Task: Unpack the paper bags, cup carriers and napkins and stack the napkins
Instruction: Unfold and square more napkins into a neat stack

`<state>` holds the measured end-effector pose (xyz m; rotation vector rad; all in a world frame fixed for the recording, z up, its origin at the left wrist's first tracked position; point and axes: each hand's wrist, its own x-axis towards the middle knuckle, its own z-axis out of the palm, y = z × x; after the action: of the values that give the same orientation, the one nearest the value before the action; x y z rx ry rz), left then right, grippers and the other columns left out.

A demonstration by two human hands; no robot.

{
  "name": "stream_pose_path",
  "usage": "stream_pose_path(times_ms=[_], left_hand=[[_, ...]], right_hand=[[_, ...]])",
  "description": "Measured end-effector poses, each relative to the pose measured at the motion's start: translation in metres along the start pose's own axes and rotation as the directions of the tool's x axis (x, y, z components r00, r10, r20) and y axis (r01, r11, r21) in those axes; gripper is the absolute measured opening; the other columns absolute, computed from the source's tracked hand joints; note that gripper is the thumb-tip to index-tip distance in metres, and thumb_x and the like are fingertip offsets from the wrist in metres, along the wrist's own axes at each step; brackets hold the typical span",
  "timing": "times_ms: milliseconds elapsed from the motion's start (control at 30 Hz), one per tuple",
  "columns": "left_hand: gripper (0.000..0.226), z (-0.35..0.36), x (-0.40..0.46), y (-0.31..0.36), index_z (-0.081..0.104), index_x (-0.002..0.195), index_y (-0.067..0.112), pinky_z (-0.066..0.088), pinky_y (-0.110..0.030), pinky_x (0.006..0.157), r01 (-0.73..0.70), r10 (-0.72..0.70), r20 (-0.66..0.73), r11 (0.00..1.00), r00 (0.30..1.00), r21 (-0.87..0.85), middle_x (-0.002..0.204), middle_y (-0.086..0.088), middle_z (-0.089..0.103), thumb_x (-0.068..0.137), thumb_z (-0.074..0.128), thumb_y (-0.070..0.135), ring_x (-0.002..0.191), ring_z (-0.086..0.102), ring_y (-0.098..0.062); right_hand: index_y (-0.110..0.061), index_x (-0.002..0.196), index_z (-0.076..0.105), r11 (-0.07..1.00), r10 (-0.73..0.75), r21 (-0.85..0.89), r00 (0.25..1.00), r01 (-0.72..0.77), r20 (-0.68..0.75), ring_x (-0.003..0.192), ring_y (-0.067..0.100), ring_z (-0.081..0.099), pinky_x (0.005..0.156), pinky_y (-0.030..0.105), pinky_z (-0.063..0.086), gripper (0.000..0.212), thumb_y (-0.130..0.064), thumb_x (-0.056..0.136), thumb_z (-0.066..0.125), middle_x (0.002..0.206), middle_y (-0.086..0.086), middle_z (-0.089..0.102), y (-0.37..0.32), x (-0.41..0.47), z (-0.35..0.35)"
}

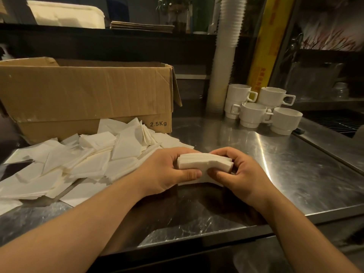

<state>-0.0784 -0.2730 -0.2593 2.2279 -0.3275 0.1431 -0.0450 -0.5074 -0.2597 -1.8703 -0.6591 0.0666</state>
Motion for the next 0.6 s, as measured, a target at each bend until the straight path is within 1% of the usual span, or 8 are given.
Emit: stream_pose_path(times_ms=[67,167,267,333,433,500,533,600], left_hand=[[0.039,-0.001,0.001,-0.001,0.063,0.113,0.055,0.057,-0.024,0.089,0.029,-0.029,-0.012,1.0,1.0,-0.008,0.102,0.026,0.073,0.076,0.075,0.058,0.101,0.067,0.001],[0.038,0.0,0.001,-0.001,0.066,0.113,0.049,0.056,-0.024,0.088,0.048,-0.048,-0.016,0.999,0.999,0.011,0.1,0.023,0.074,0.077,0.074,0.057,0.099,0.067,-0.002],[0.034,0.0,0.001,0.0,0.067,0.116,0.045,0.053,-0.019,0.086,0.069,-0.068,-0.042,0.997,0.997,0.027,0.101,0.024,0.073,0.083,0.076,0.048,0.097,0.065,0.002],[0.03,-0.001,0.001,0.002,0.066,0.113,0.047,0.051,-0.015,0.083,0.09,-0.089,-0.041,0.996,0.995,0.022,0.099,0.025,0.073,0.086,0.077,0.042,0.097,0.065,0.004],[0.028,-0.003,0.002,0.005,0.066,0.11,0.049,0.05,-0.015,0.084,0.108,-0.108,-0.036,0.994,0.994,0.011,0.1,0.026,0.072,0.087,0.078,0.04,0.097,0.066,0.001],[0.026,-0.002,0.003,0.009,0.065,0.104,0.051,0.049,-0.015,0.084,0.105,-0.106,-0.03,0.994,0.994,-0.009,0.099,0.026,0.071,0.087,0.079,0.037,0.097,0.065,0.001],[0.026,-0.002,0.004,0.011,0.065,0.104,0.051,0.049,-0.015,0.084,0.1,-0.1,-0.026,0.995,0.995,-0.015,0.099,0.026,0.071,0.087,0.079,0.037,0.097,0.064,0.001],[0.025,-0.001,0.003,0.012,0.069,0.11,0.045,0.05,-0.014,0.08,0.092,-0.092,-0.023,0.995,0.995,-0.029,0.1,0.023,0.071,0.088,0.078,0.037,0.095,0.064,0.001]], right_hand=[[-0.04,0.108,0.067,1.0,0.008,-0.017,1.0,-0.008,-0.013,0.099,0.004,0.067,0.085,0.032,0.062,0.034,-0.019,0.085,0.08,0.102,-0.021,0.071,0.001,0.001,0.0],[-0.039,0.107,0.068,0.998,0.039,-0.046,0.999,-0.039,-0.005,0.097,0.0,0.066,0.086,0.029,0.06,0.032,-0.02,0.085,0.081,0.1,-0.022,0.072,0.001,0.001,0.001],[-0.04,0.108,0.067,0.994,0.067,-0.084,0.998,-0.065,0.015,0.096,-0.004,0.065,0.086,0.024,0.058,0.034,-0.02,0.085,0.082,0.099,-0.024,0.072,0.0,0.002,0.001],[-0.04,0.109,0.068,0.993,0.083,-0.089,0.996,-0.08,0.02,0.098,-0.005,0.065,0.086,0.023,0.057,0.034,-0.02,0.085,0.081,0.101,-0.023,0.073,-0.002,0.002,0.001],[-0.037,0.109,0.069,0.993,0.109,-0.045,0.994,-0.108,0.021,0.098,-0.002,0.067,0.083,0.02,0.056,0.032,-0.017,0.087,0.079,0.101,-0.019,0.075,-0.003,0.0,0.0],[-0.036,0.108,0.07,0.99,0.137,0.013,0.99,-0.137,0.016,0.097,0.001,0.069,0.081,0.019,0.057,0.031,-0.014,0.088,0.078,0.1,-0.016,0.076,-0.004,-0.001,-0.001],[-0.034,0.108,0.07,0.987,0.153,0.044,0.988,-0.153,0.012,0.097,0.004,0.07,0.082,0.021,0.058,0.031,-0.012,0.088,0.077,0.101,-0.014,0.076,-0.005,-0.001,-0.002],[-0.029,0.111,0.071,0.98,0.17,0.109,0.985,-0.169,0.002,0.101,0.01,0.071,0.086,0.029,0.059,0.031,-0.011,0.087,0.076,0.103,-0.009,0.077,-0.007,0.001,-0.004]])
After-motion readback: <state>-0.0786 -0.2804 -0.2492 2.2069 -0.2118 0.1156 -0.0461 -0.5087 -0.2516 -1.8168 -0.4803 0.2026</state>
